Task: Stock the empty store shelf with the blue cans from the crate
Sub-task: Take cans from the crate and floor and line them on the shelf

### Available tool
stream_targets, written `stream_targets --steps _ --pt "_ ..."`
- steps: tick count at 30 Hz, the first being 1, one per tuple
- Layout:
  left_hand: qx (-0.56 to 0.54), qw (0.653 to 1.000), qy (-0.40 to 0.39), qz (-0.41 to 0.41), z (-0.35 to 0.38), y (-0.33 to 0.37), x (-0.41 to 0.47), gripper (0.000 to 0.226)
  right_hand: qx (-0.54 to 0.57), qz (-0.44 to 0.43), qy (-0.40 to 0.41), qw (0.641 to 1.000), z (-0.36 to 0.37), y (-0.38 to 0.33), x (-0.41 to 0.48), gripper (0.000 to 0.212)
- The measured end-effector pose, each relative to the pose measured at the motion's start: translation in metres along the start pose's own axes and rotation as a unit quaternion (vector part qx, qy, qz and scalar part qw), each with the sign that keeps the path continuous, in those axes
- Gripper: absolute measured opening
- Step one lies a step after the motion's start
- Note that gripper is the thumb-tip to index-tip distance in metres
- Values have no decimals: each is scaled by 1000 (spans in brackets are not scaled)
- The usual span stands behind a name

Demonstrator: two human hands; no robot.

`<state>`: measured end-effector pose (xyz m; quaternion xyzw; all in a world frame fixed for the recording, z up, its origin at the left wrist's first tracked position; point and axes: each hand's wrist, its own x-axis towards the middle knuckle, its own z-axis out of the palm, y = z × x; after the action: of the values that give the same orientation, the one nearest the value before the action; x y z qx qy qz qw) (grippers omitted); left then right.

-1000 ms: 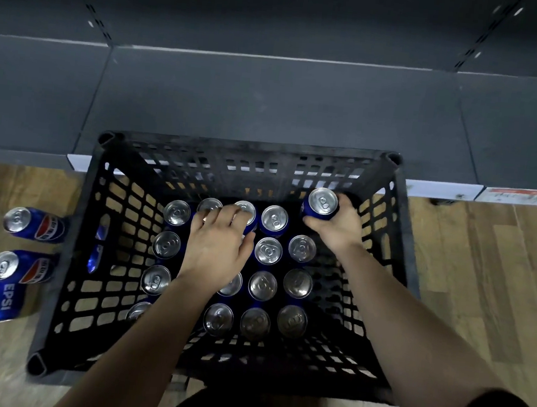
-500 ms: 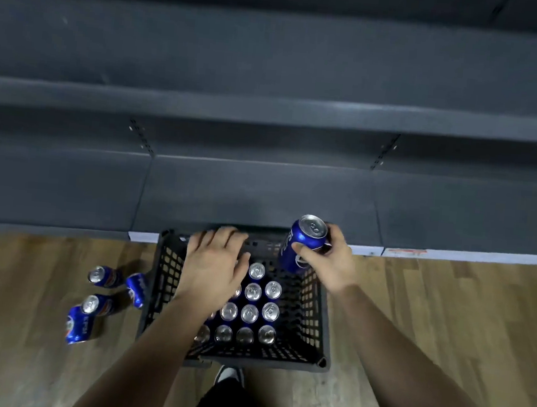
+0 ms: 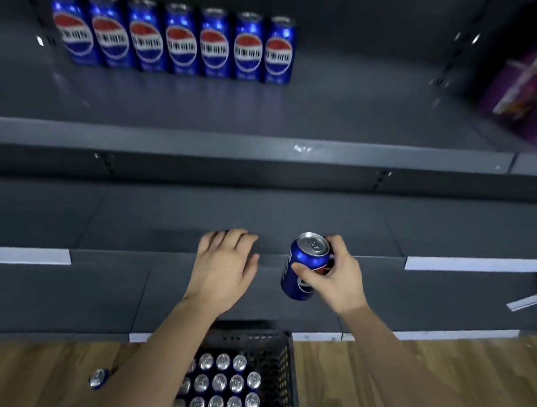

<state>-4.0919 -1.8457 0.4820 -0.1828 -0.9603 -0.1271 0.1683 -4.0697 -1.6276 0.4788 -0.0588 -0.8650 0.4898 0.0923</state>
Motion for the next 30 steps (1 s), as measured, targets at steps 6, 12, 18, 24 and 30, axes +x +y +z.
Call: stream_targets --steps 6,12,18,24,30 --pt "-3 998 54 33 -51 -4 50 41 37 -64 59 996 -30 -68 21 56" --pt "-4 995 87 55 -76 -5 80 41 48 -116 115 985 -51 -117 43 53" --pt "18 991 116 68 -84 -5 114 36 32 -144 189 971 -70 -153 85 44" --pt "40 991 115 47 -74 -8 151 34 19 -122 212 970 -83 -176 143 47" --pt "61 989 135 23 -65 0 184 38 26 -88 181 979 -90 -166 195 56"
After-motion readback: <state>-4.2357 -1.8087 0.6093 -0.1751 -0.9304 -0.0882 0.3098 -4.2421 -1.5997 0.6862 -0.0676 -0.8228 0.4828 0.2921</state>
